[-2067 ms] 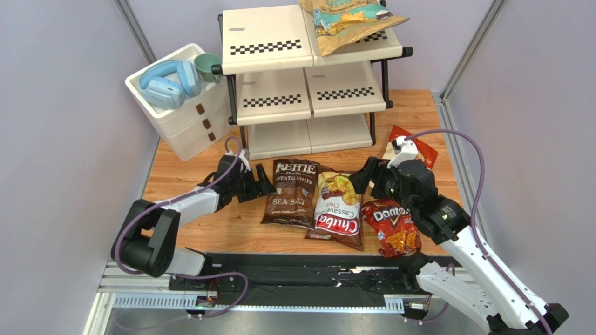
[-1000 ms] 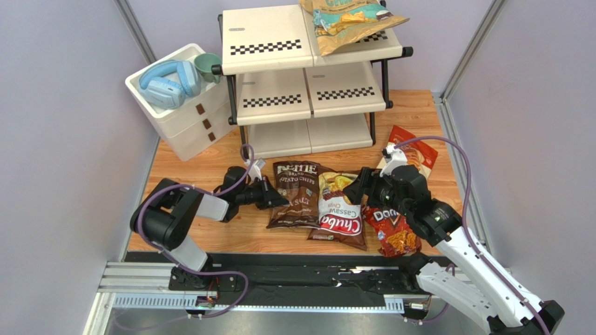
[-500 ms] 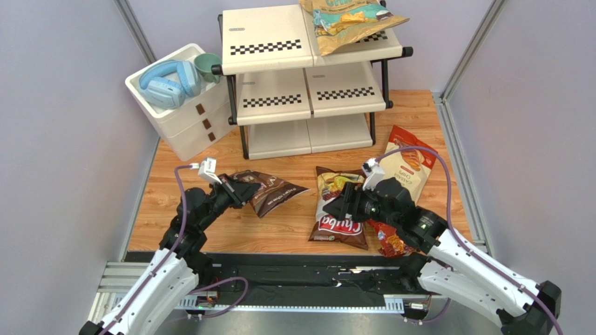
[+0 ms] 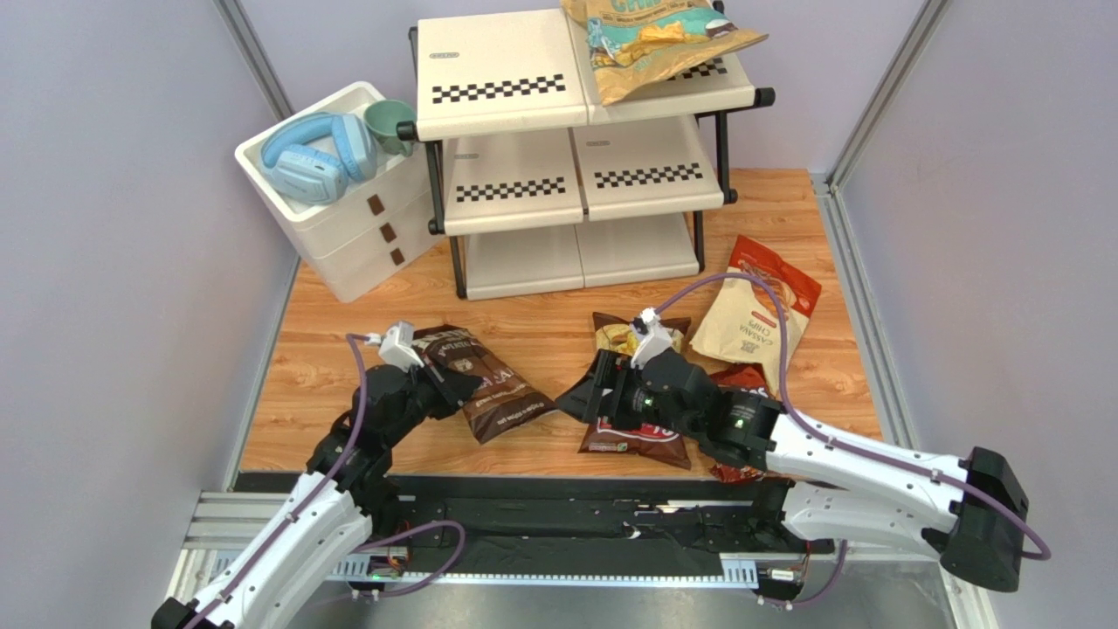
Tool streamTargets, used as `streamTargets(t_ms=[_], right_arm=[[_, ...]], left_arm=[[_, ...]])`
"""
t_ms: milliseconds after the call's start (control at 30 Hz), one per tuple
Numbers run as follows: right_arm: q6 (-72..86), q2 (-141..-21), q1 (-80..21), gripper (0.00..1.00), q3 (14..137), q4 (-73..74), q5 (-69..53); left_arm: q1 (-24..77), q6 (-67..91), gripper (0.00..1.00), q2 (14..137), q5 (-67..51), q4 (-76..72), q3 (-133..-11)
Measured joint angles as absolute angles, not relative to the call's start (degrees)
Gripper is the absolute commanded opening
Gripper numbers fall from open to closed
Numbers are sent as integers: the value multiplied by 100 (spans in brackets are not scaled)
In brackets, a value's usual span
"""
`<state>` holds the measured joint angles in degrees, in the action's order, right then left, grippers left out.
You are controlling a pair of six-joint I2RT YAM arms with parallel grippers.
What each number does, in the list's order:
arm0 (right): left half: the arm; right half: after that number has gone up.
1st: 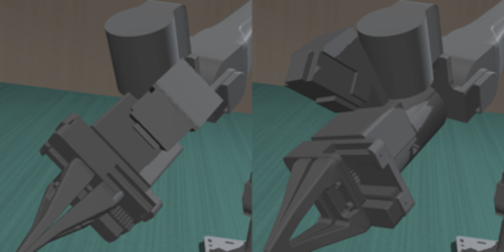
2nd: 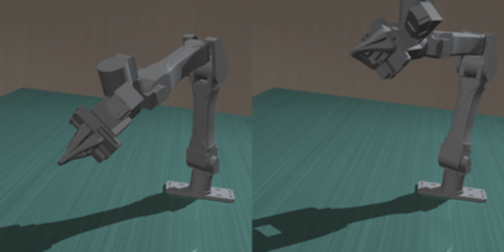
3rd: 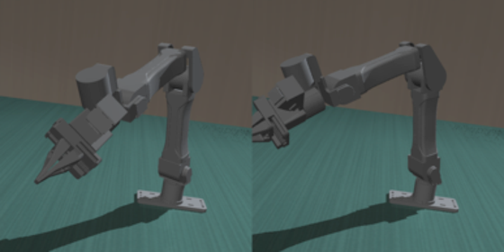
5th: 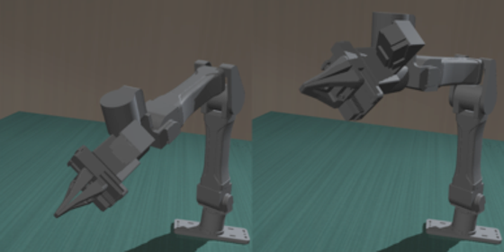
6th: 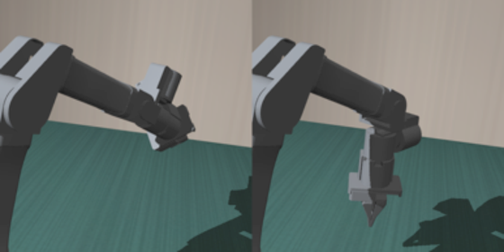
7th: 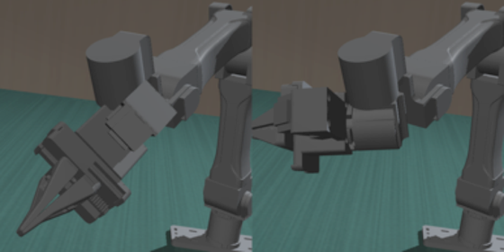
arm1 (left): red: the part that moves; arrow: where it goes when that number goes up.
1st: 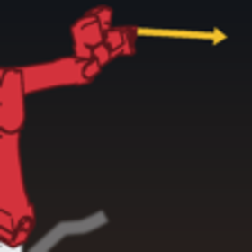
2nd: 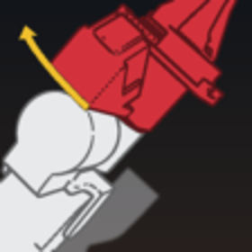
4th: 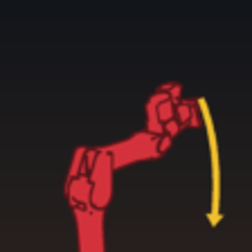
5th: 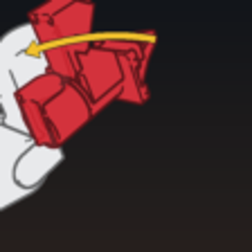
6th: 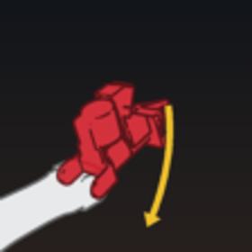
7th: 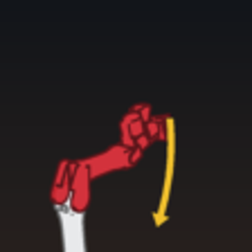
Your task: Place and organize the chips bags onto the shelf
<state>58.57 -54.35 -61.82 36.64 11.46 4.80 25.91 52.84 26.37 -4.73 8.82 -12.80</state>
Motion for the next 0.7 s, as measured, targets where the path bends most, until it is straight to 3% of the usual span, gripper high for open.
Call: streamTargets(t_ms=[333, 700], right_arm=[[7181, -6598, -6549, 85, 3708, 497, 443], [7644, -7526, -6567, 91, 3959, -89, 419]], left_arm=[[2615, 5284, 0, 2141, -327, 1186, -1280], [2617, 5225, 0, 1638, -246, 1621, -1280]])
